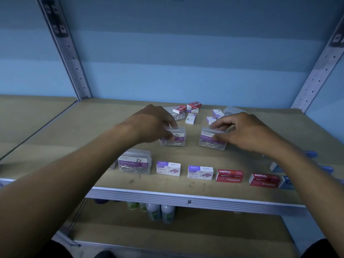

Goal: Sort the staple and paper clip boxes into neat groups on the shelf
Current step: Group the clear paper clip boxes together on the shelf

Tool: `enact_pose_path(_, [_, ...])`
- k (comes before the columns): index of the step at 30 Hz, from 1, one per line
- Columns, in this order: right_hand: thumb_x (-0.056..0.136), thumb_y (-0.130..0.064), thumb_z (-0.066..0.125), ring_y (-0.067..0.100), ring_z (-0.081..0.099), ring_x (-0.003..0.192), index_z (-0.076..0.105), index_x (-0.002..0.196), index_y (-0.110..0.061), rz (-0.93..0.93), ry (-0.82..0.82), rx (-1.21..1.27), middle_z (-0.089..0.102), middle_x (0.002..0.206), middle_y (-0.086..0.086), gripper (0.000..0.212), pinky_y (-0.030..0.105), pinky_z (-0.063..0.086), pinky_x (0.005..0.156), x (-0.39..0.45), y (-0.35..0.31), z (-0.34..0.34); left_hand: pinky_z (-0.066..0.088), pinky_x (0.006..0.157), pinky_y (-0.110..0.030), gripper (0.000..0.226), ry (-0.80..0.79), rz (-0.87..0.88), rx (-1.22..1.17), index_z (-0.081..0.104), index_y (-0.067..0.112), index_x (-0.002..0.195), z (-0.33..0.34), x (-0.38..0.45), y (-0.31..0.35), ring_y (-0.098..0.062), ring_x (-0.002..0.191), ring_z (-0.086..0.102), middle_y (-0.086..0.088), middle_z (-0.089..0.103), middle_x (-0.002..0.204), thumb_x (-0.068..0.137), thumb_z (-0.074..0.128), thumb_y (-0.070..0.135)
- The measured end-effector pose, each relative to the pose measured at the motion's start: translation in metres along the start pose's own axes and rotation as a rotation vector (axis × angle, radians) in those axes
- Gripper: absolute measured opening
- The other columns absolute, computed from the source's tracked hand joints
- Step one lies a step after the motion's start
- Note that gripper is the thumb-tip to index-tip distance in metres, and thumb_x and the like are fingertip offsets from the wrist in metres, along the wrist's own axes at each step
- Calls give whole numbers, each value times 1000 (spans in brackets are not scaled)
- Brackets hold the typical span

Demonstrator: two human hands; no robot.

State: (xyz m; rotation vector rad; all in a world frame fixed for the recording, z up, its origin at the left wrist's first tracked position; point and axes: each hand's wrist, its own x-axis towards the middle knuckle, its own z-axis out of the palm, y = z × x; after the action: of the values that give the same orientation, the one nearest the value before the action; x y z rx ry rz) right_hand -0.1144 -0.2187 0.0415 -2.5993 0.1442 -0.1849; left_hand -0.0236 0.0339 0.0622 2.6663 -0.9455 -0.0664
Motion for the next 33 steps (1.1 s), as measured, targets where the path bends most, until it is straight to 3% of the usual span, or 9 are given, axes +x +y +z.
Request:
enact_pose_path(5, [81,-34,81,-2,64,96,76,112,-33,-81,-13,43,72,105,-13,31,5,40,71,15,-38,24,45,80,-22,33,14,-59,4,74,29,108,-21,-18,-40,0,80,56,6,68,109,76,81,31])
enact_pose_path(7, [81,-35,81,1,64,97,75,116,-33,-97,-22,61,72,107,-11,35,7,40,72,20,-53,34,42,78,-21,33,20,-86,16,74,29,108,-27,-26,-55,-3,85,58,7,69,108,76,81,30])
enact_pose_path(11, [82,-36,81,-10,58,88,75,117,-31,-142,-34,82,71,108,-12,36,-3,36,64,28,-78,52,47,82,-24,32,46,-135,23,75,28,108,-38,-41,-82,-7,91,61,7,72,106,77,80,28])
enact_pose_path(16, [84,-34,80,-5,60,93,75,114,-32,-177,-31,132,71,107,-13,31,5,39,73,33,-100,68,47,84,-22,33,84,-156,22,75,27,110,-48,-55,-101,-7,94,63,7,72,107,77,80,27])
enact_pose_path(20, [83,-33,80,-7,61,92,76,113,-32,-201,-33,182,70,102,-17,30,1,38,68,37,-115,80,49,92,-29,35,90,-155,32,74,30,112,-53,-63,-111,-8,98,64,7,72,109,77,80,29])
enact_pose_path(26, [82,-32,81,-8,62,92,77,111,-31,-227,-42,192,73,102,-16,29,-4,36,67,41,-128,90,46,87,-23,37,101,-145,80,72,33,114,-57,-70,-122,-4,89,58,9,71,110,78,78,33])
enact_pose_path(33, [81,-35,82,-12,60,95,76,110,-33,-240,-53,167,71,105,-19,29,0,37,69,42,-132,93,38,81,-18,37,62,-142,65,71,28,117,-54,-70,-126,-3,90,55,7,70,116,81,77,28])
